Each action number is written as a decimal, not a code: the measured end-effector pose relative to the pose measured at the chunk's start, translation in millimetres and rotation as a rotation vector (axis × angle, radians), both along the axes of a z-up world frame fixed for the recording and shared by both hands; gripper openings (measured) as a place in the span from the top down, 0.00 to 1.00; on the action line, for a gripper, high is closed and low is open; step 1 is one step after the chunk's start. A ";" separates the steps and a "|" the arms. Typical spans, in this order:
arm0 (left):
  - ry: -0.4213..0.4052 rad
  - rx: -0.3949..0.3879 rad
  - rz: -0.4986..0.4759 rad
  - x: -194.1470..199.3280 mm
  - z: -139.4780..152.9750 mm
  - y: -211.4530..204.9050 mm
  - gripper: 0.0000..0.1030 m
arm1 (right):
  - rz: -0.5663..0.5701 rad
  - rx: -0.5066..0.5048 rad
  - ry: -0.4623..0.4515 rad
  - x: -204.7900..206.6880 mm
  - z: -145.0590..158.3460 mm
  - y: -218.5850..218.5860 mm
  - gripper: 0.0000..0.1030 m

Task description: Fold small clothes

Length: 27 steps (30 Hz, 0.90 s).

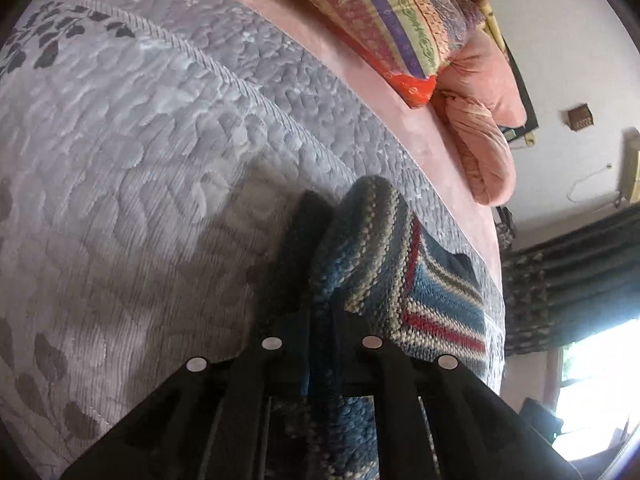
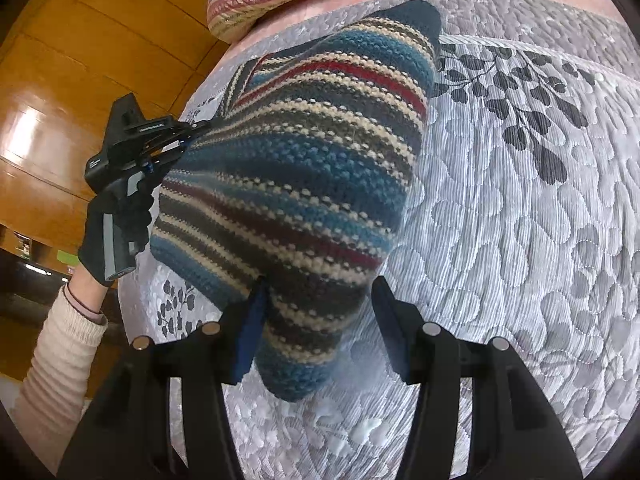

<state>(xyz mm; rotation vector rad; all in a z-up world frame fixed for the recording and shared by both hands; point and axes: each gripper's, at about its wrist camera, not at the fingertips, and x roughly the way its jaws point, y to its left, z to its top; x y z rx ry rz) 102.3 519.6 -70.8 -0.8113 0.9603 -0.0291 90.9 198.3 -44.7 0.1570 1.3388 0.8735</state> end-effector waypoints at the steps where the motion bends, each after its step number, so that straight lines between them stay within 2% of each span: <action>1: 0.003 0.005 -0.011 -1.0 2.8 -1.4 0.84 | 0.002 -0.004 -0.002 -0.5 0.9 0.6 0.48; 3: -0.006 0.031 -0.028 -8.3 12.1 -3.0 0.69 | 0.005 -0.006 -0.004 2.9 4.6 3.3 0.47; 4: -0.019 0.041 -0.039 -12.0 16.4 -3.4 0.65 | 0.005 0.000 -0.008 3.1 7.6 2.8 0.47; 5: -0.033 0.044 -0.057 -17.9 21.3 -4.3 0.52 | 0.004 0.008 -0.011 4.4 10.4 2.4 0.46; 6: -0.040 0.045 -0.082 -22.3 25.9 -4.6 0.36 | 0.001 0.016 -0.014 5.7 12.9 1.3 0.46; 8: -0.040 0.042 -0.114 -27.8 28.2 -3.8 0.26 | -0.015 0.029 -0.020 11.2 17.4 -1.5 0.41; 9: -0.031 0.040 -0.139 -29.3 26.8 -4.1 0.26 | -0.024 0.034 -0.021 14.1 18.7 -2.5 0.37; 12: 0.022 0.032 -0.193 -26.2 15.1 -9.1 0.25 | -0.048 0.058 -0.006 26.9 19.1 -3.6 0.37; 16: 0.020 0.012 -0.246 -19.3 1.1 -21.0 0.25 | -0.066 0.094 0.043 45.1 10.5 -3.5 0.35; 18: 0.048 -0.004 -0.276 -10.1 -11.9 -27.5 0.22 | -0.070 0.118 0.078 54.3 3.6 -1.4 0.30; 21: 0.036 -0.046 -0.328 0.1 -21.8 -32.7 0.15 | -0.075 0.171 0.121 64.7 -6.2 0.8 0.24; 22: 0.032 -0.066 -0.336 2.2 -23.7 -32.8 0.13 | -0.077 0.192 0.137 68.9 -9.8 1.9 0.24; 24: 0.028 -0.112 -0.346 6.0 -28.0 -33.6 0.12 | -0.078 0.220 0.165 74.6 -15.5 5.2 0.15; 27: 0.034 -0.138 -0.389 8.8 -32.5 -41.0 0.12 | -0.080 0.230 0.183 83.2 -24.2 16.1 0.09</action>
